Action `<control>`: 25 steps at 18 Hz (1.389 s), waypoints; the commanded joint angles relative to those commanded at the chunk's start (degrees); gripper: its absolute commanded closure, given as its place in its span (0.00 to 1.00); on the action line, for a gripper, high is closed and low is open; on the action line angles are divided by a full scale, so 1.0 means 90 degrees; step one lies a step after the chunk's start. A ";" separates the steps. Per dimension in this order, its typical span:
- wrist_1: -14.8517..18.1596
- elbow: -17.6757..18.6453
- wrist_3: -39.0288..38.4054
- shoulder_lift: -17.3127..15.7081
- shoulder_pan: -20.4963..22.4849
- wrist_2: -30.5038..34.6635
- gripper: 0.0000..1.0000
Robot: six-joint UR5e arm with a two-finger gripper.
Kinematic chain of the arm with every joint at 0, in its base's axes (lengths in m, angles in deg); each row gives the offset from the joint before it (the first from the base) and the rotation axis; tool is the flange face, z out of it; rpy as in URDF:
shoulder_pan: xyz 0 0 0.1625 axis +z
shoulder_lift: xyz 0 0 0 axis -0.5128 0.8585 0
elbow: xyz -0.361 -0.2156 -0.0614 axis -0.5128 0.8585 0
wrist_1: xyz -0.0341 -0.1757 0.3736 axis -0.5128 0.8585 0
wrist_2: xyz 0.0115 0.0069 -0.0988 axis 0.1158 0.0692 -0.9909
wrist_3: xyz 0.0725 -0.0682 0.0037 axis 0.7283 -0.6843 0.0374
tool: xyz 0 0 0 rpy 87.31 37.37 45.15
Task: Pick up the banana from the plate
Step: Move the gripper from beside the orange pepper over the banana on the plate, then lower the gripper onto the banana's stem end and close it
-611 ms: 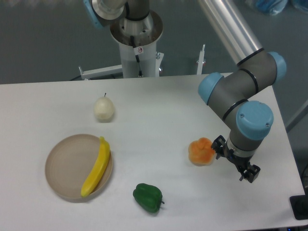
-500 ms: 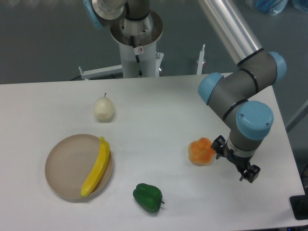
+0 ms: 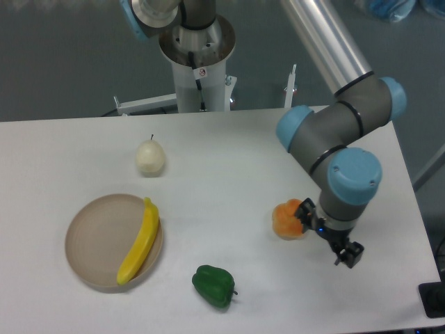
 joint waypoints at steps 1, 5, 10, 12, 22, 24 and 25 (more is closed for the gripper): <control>0.0019 0.0049 -0.0274 -0.0069 -0.0156 -0.0010 0.00; 0.0029 0.0634 -0.0831 -0.0478 -0.0908 0.0048 0.00; -0.0029 0.1513 -0.2304 -0.1181 -0.1475 -0.0010 0.00; -0.0029 0.1670 -0.3144 -0.1309 -0.1651 0.0078 0.00; -0.0146 0.2550 -0.5441 -0.1320 -0.2540 0.0586 0.00; -0.0418 0.2540 -0.5492 -0.1271 -0.2628 0.0595 0.00; -0.0487 0.2540 -0.5559 -0.1251 -0.2648 0.0586 0.00</control>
